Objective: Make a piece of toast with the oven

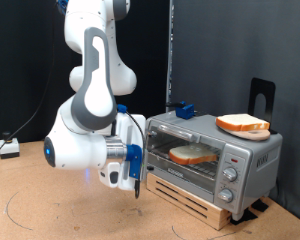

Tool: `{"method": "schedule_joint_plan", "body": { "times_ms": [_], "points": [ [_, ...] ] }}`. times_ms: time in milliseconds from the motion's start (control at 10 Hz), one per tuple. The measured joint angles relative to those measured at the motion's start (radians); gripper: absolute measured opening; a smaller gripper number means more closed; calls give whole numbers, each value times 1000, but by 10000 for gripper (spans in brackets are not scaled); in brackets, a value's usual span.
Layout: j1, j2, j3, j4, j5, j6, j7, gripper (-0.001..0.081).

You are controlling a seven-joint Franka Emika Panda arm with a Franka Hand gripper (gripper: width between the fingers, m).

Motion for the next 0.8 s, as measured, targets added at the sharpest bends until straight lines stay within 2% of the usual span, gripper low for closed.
{"method": "schedule_joint_plan", "body": {
  "times_ms": [100,200,300,400,500,600,800],
  "points": [
    [19,12,6,16,23,81,19,809],
    [36,20,18,20,103,200,21,809],
    [51,22,23,15,153,277,21,809],
    [48,22,23,16,136,248,21,809],
    [39,28,21,29,117,152,51,809],
    [29,47,22,62,113,78,67,809],
    [38,122,32,162,79,15,130,809]
  ]
}}
